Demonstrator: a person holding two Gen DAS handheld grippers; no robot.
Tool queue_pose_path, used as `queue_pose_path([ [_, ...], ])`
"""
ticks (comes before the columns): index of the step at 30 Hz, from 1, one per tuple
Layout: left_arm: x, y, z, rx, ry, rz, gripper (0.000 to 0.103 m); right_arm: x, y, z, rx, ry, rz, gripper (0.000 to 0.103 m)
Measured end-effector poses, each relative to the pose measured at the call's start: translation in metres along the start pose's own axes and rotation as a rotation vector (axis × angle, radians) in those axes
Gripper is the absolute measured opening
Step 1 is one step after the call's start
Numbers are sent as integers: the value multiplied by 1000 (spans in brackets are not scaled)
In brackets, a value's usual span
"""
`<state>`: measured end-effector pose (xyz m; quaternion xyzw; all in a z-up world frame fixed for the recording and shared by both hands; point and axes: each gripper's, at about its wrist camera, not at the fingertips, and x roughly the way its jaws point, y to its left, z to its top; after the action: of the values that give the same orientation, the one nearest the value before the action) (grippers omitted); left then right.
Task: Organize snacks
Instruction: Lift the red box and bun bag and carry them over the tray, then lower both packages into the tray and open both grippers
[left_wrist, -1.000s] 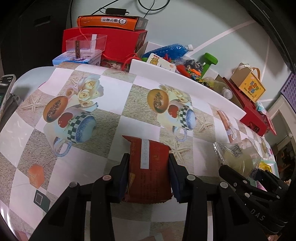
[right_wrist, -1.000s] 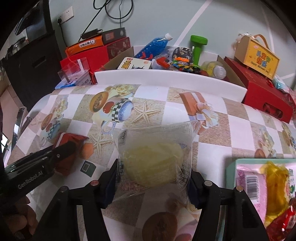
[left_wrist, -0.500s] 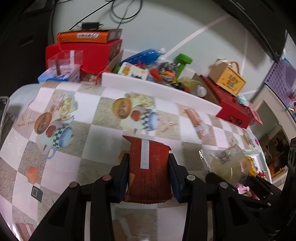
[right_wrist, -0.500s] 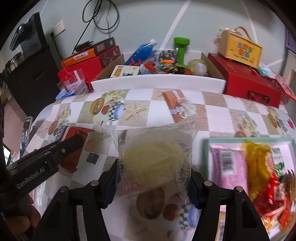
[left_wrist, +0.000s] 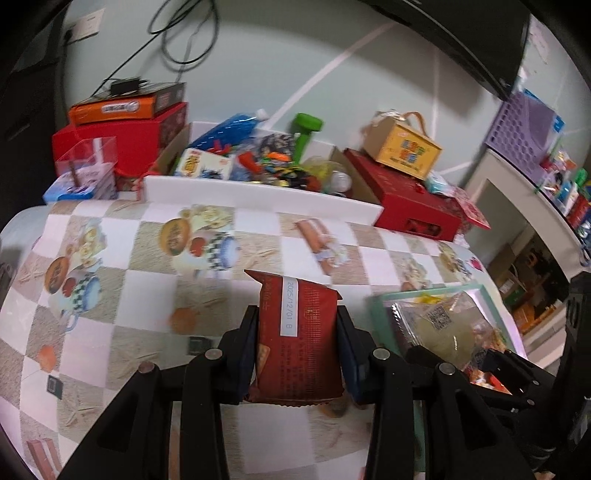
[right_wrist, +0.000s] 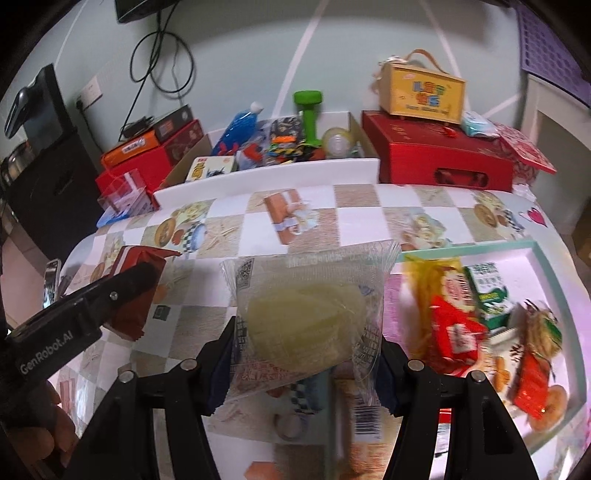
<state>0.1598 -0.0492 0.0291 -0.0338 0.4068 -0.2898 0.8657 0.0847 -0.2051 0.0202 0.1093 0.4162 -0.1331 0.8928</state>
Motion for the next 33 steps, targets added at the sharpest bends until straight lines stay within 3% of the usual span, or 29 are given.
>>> queue_pose_path([
  [10, 10, -78, -6, 162, 23, -120, 41, -44, -90, 2, 182, -93, -155, 66],
  [19, 32, -124, -21, 243, 83, -173, 41, -61, -172, -14, 373, -102, -270, 66],
  [33, 68, -168, -35, 301, 144, -206, 41, -39, -192, -25, 397, -34, -261, 66],
])
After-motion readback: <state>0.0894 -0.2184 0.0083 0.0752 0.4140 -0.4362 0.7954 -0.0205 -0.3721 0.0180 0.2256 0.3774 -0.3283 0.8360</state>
